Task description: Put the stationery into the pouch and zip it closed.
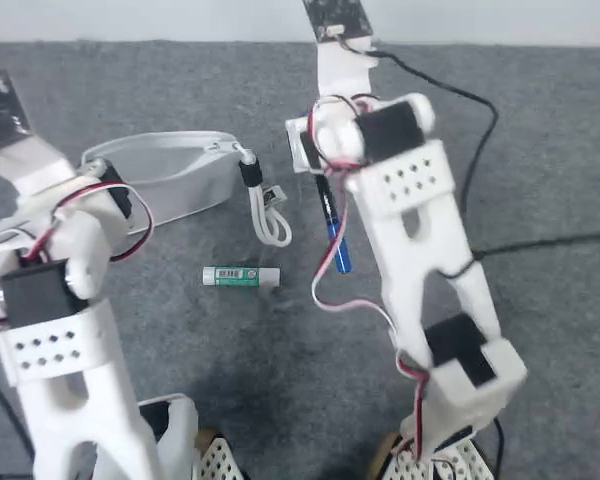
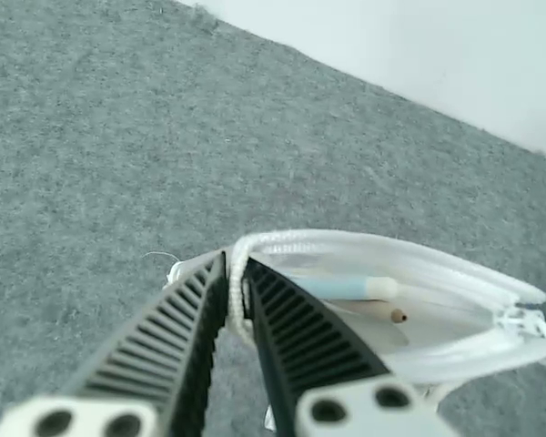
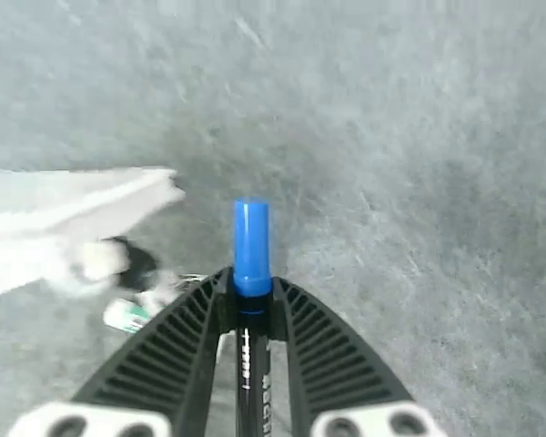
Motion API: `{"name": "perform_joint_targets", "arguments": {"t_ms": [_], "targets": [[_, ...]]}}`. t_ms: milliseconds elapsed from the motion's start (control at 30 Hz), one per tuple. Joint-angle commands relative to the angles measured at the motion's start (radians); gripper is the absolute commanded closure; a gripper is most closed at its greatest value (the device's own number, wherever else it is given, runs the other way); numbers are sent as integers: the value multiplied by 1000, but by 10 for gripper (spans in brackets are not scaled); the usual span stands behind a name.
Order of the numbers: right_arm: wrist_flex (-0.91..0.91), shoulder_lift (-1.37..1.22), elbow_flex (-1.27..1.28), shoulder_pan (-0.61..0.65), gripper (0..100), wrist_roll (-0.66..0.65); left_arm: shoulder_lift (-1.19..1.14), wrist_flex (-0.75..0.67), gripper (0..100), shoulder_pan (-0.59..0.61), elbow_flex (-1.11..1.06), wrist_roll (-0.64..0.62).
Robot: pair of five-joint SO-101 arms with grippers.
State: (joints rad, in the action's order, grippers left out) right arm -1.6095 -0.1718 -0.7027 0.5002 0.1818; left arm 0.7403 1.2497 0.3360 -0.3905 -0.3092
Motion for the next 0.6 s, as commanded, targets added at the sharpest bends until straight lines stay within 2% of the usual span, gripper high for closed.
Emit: {"name": "perform_joint_targets", "arguments": {"t_ms": [0, 233, 567], "targets": [[-8, 189, -52, 56, 992, 11, 6, -37, 988, 3, -4, 5], [31, 321, -52, 159, 992, 12, 6, -34, 988, 3, -4, 5], [236, 404, -52, 237, 992, 12, 6, -31, 988, 3, -5, 5]]}}
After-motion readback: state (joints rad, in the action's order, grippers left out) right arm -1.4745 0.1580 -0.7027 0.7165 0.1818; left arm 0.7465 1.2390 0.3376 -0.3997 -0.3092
